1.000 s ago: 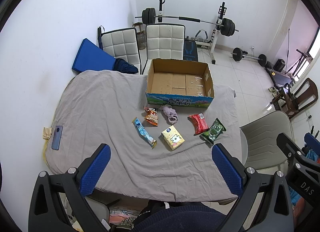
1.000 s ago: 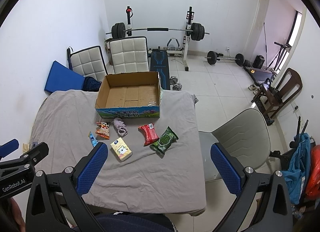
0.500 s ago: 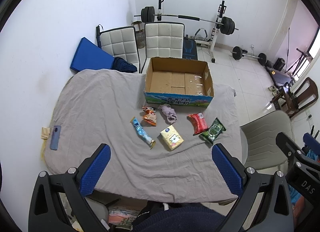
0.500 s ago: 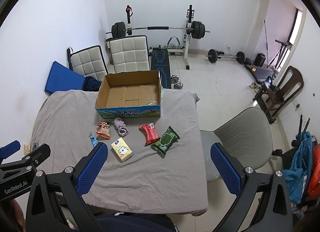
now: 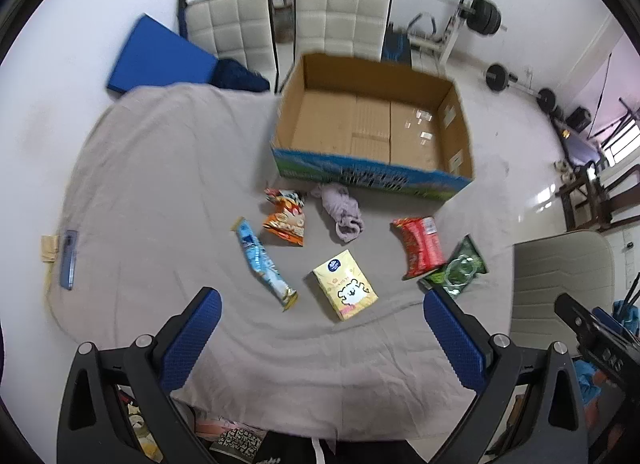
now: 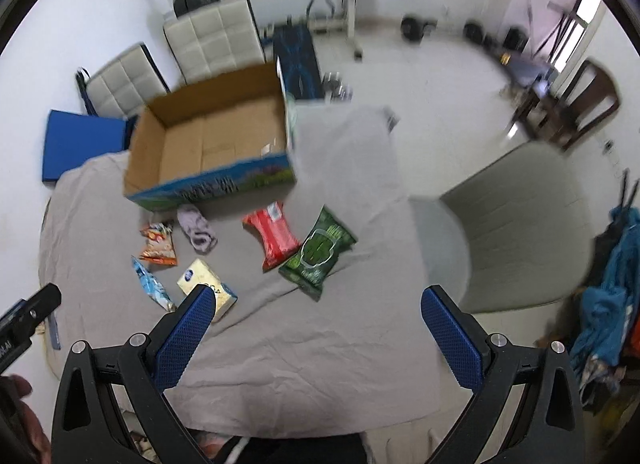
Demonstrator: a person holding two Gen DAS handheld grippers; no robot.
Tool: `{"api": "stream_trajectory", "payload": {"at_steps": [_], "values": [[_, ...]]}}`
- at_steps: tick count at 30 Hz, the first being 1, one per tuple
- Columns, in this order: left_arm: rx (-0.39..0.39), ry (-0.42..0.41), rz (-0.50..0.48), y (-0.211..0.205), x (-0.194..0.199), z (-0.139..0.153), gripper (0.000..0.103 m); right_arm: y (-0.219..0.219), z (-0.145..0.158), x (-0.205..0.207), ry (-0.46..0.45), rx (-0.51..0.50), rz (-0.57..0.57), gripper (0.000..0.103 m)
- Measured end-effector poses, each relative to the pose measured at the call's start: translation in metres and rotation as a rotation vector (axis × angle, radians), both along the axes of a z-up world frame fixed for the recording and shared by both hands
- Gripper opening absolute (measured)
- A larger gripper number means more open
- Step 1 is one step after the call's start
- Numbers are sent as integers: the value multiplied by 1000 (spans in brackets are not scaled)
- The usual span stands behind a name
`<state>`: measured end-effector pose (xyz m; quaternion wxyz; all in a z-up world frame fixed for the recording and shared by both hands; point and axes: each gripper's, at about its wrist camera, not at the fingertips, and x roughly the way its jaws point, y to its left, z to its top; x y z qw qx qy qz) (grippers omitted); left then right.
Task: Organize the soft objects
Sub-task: 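Grasp the yellow tissue pack with left tool while right tool grasps green seaweed bag, then carry the tissue pack with left tool while right tool carries seaweed bag to box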
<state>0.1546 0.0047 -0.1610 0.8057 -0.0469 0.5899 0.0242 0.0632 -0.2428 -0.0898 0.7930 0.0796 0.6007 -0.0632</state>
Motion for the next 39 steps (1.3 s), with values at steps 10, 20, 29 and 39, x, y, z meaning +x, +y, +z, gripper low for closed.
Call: {"api": "stream_trajectory", "payload": {"at_steps": [10,20,29,39], "values": [[-76,291,26,-19,53,-157,100,-41,-197,90,250,139,-162,102],[-208,494,145,-25,68,-246,100,-55,-284,100,386,299,-281,81],[-97,480,29,-48,52,-264,68,-29,-305,84,535,141,-2,48],[45,471,-120,-82,16,-288,67,-26,-317,39,530,55,43,54]]}}
